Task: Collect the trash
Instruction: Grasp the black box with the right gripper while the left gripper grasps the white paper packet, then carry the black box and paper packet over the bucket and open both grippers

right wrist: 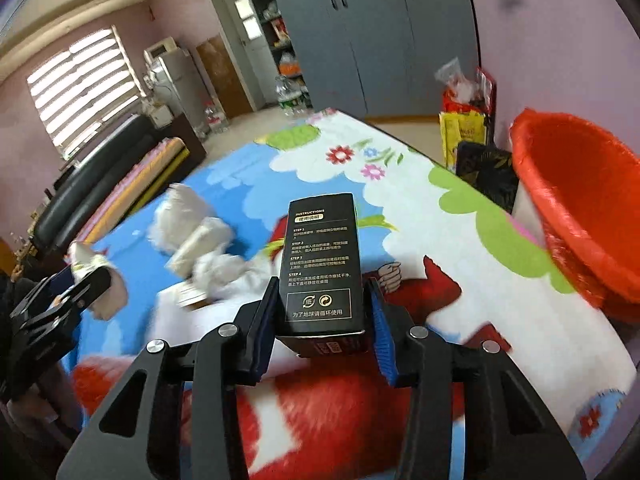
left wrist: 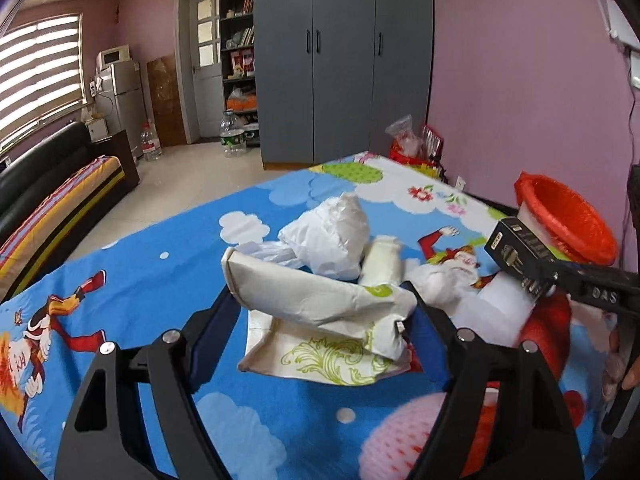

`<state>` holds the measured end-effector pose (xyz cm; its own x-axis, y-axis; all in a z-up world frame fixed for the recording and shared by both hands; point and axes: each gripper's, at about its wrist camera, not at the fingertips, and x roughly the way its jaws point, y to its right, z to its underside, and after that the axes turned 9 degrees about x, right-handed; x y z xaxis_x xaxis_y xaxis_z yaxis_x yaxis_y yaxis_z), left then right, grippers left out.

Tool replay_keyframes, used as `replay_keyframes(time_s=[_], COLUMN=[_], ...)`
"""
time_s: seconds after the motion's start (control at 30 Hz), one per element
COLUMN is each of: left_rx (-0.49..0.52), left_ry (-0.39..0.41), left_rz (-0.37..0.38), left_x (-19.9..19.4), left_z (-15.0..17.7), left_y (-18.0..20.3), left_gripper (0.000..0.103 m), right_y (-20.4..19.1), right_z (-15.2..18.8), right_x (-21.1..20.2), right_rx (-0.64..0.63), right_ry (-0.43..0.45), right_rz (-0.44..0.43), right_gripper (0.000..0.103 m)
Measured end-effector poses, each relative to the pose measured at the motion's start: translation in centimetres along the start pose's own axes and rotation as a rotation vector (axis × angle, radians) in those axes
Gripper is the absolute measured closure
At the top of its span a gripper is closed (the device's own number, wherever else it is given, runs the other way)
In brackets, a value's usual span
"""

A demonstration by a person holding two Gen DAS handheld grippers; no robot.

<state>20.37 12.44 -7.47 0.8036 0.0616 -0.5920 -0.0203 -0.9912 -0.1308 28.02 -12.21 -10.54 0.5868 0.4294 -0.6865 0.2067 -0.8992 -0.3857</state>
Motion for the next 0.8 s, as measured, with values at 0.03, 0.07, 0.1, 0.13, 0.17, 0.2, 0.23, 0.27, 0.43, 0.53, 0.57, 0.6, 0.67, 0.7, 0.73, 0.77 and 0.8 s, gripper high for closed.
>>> replay_keyframes(time_s=[0.03,0.07,0.1,0.13,0.17,0.2,0.23,0.27,0.43,0.53,0.57,0.6,0.67,0.7,0.73,0.77,0.8], left_rx=[0.001,0.004,0.006,0.008,0.009,0.009,0.008,0.011,0.051,0.075,0.078,0.083,0.106,0.116,0.127,0.131,0.133], left_ry=[0.008,0.02,0.03,0.043,0.051,0.06,0.07,0.079,0.116,0.133,0.136,0.14,0.15,0.155,0.161,0.165,0.167], left_rz=[0.001,-0.001,0.0,0.001,0.001,0.001,0.004,0.008,0.026,0.044,0.05,0.058,0.073,0.08,0.087,0.094,0.1], left_x=[-0.6,-1.3,-2.0,-2.8,-3.3,-3.9,-4.6,-5.3,-8.0,-9.3,-9.6,-9.9,-10.6,-10.7,-11.0,-11.2,-11.2], left_z=[-0.2,-0.4,-0.5,-0.7,-0.8,-0.9,-1.0,-1.2,-1.6,-1.7,-1.8,-1.8,-2.0,-2.1,-2.3,-2.5,-2.6], left_y=[0.1,0.3,0.5,0.7,0.9,1.0,1.2,1.5,3.6,5.4,5.8,6.4,8.0,8.7,9.7,10.4,10.9], left_gripper=[0.026,0.026,0.026,0.026,0.026,0.026,0.026,0.026,0.026,0.026,0.026,0.026,0.026,0.026,0.026,0.026,0.026], right_y=[-0.3,-0.5,-0.7,-0.9,-1.0,-0.9,-0.9,-0.8,0.2,0.9,1.2,1.5,1.9,2.0,2.2,2.4,2.4], right_z=[0.3,0.6,1.0,1.5,2.0,2.3,2.8,3.1,3.7,3.9,4.0,4.2,4.5,4.6,4.5,4.7,4.8], right_x=[-1.1,-1.9,-2.6,-3.6,-4.4,-4.9,-5.8,-6.5,-10.4,-12.6,-13.4,-14.1,-15.3,-15.6,-16.2,-16.6,-17.1], right_rx=[-0.006,-0.016,-0.026,-0.032,-0.031,-0.029,-0.027,-0.028,-0.006,0.005,0.008,0.01,0.012,0.011,0.007,0.003,0.0], right_ry=[0.007,0.009,0.008,0.009,0.013,0.017,0.027,0.037,0.103,0.147,0.165,0.182,0.21,0.219,0.235,0.247,0.261], right_rz=[-0.012,-0.023,-0.033,-0.041,-0.046,-0.049,-0.046,-0.042,-0.026,-0.016,-0.011,-0.007,-0.001,0.002,0.008,0.014,0.019], right_gripper=[0.062,0.062,0.062,0.062,0.062,0.062,0.062,0.062,0.062,0.062,0.062,0.062,0.062,0.062,0.062,0.062,0.062])
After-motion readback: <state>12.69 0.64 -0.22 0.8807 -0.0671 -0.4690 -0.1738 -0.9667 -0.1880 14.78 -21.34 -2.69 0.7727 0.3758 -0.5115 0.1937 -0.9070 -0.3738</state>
